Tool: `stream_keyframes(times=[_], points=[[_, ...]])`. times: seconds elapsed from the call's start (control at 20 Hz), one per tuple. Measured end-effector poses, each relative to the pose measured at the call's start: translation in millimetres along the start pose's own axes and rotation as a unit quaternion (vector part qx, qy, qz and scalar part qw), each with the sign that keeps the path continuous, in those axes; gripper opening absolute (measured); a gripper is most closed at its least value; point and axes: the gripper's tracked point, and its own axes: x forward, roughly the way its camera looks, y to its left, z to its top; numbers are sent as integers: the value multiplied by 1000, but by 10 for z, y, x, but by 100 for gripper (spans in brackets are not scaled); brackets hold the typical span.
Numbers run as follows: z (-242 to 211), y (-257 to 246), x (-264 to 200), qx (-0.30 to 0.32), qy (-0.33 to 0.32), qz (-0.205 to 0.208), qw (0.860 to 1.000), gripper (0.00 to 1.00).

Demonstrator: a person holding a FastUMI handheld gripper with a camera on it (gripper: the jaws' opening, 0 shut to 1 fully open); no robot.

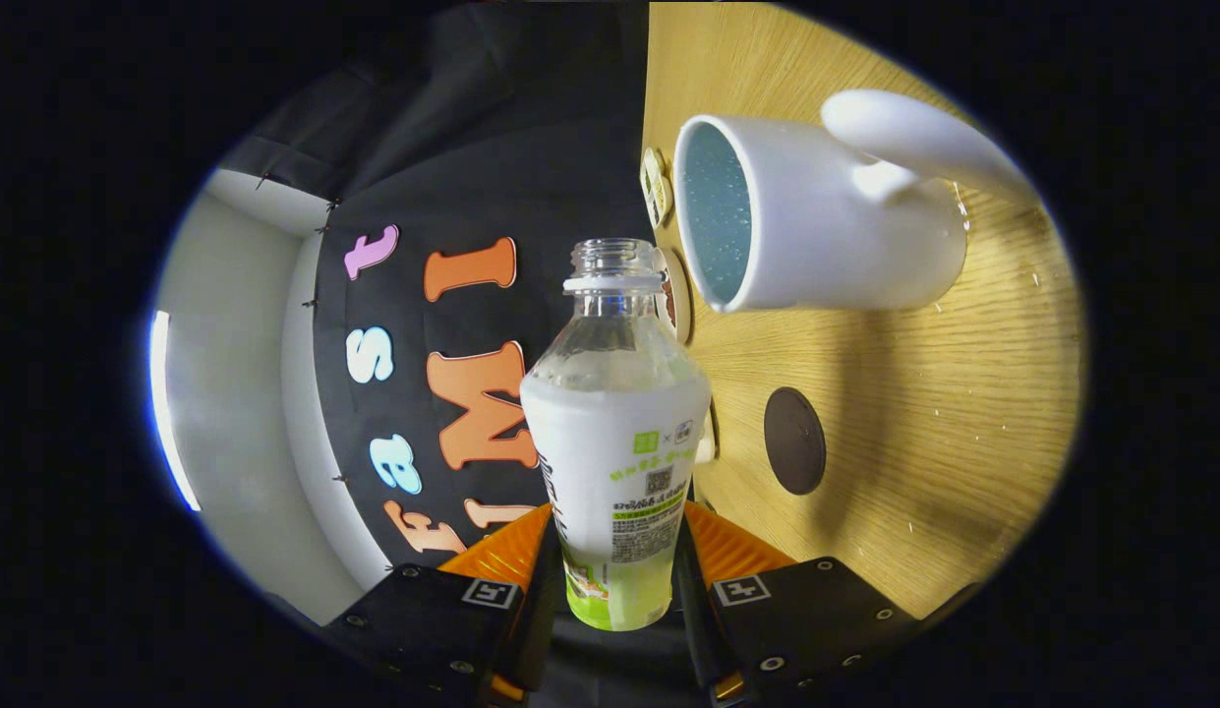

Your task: Take the bottle from table, then pour the juice into the cup, finally place the bottle on the coaster

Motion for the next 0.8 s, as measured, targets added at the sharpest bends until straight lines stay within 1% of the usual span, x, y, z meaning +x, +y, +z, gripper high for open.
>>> stream_keyframes(times=[0.8], points=[[142, 174, 5, 49, -16, 7, 999, 57]])
